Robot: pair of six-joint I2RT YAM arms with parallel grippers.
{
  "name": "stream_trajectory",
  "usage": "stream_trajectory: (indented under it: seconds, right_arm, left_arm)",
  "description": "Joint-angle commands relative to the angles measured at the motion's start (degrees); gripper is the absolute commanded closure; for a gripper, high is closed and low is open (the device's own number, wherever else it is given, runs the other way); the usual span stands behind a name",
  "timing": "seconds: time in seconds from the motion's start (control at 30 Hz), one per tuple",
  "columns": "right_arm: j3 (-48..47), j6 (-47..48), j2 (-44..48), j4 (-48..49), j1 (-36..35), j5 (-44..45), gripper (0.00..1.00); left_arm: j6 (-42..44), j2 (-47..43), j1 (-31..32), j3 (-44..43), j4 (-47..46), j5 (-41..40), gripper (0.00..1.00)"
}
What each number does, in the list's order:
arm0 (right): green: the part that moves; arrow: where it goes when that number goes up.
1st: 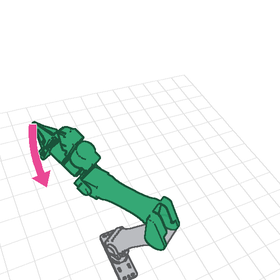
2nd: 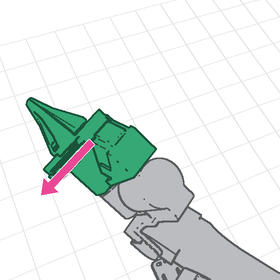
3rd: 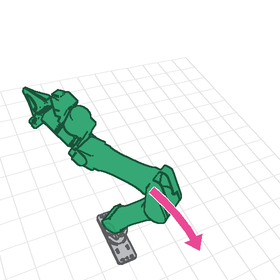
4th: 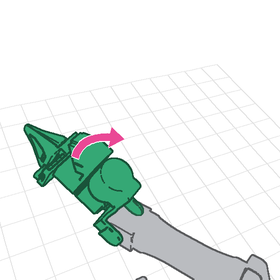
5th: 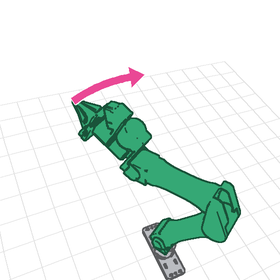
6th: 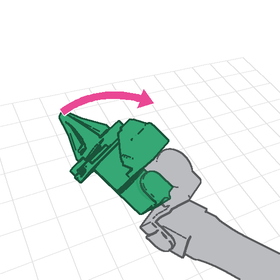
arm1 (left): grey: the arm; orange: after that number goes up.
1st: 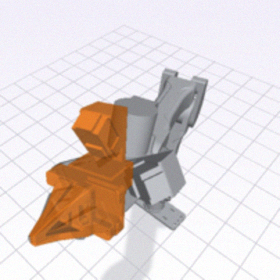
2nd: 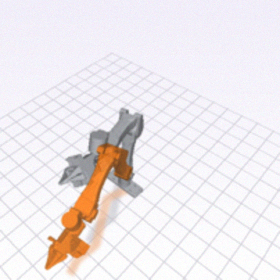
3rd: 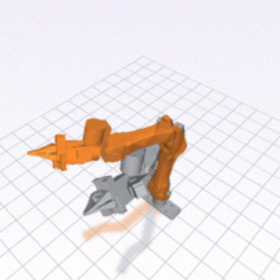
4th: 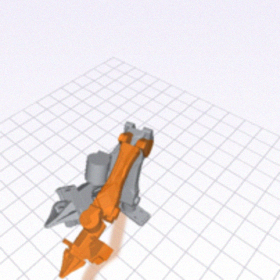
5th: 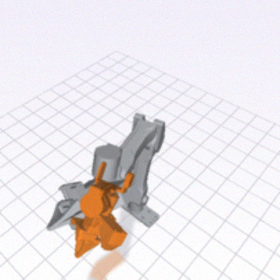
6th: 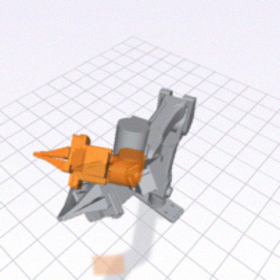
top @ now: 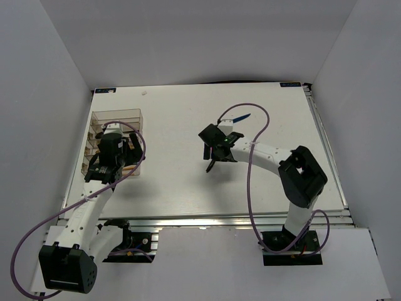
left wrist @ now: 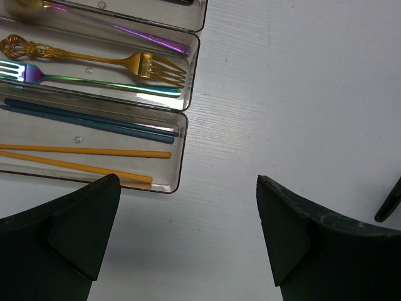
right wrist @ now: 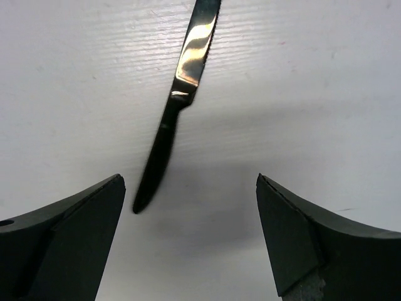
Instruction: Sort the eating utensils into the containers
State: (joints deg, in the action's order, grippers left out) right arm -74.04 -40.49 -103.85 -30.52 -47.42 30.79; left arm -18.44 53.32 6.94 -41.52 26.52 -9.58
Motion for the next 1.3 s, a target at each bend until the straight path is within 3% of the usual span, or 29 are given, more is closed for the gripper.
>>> stream_trajectory:
  seconds: [0.0,0.1,0.3,0.47,0.67,0.9,1.27]
  right_arm:
    - [2.4,-22.5,0.3,-2.0,-1.2,3.3,0.11]
    - [0.8,-21.3,-3.4,5.0,-1.3,-2.6,0.11]
    - [-13.6,-20.2,-15.7,-7.8,-0.8,-2.5,0.14]
    - [-7.7,-20.8,-15.0,-3.3,-0.6,-3.6,0.25]
    - [-4.4,-22.2,-15.7,-4.6,0.5,-4.2,0.31]
    - [1.8,-21.2,-14.6,0.5,1.4,-8.1,0.56]
    - [1.4,-18.3,-18.5,-2.8,1.7,-6.0,0.62]
  left_arm:
    - [0.6,-0.3,0.3,-0.7,-0.9,0.9,0.02]
    - [0.5,-0.7,0.4,-0.5,-0.9,0.8,0.02]
    - [0.5,-0.9,0.9,-0.5,-0.9,0.4,0.02]
    - [0.5,-0.9,1.4,-0.5,-0.9,0.9,0.02]
    - [0.5,-1.0,1.4,-0.5,-0.9,0.8,0.02]
    - [0.4,-1.3,1.4,-0.6,-0.6,-0.3,0.02]
    - [-0.4,-1.8,1.4,-0.8,0.1,-3.2,0.02]
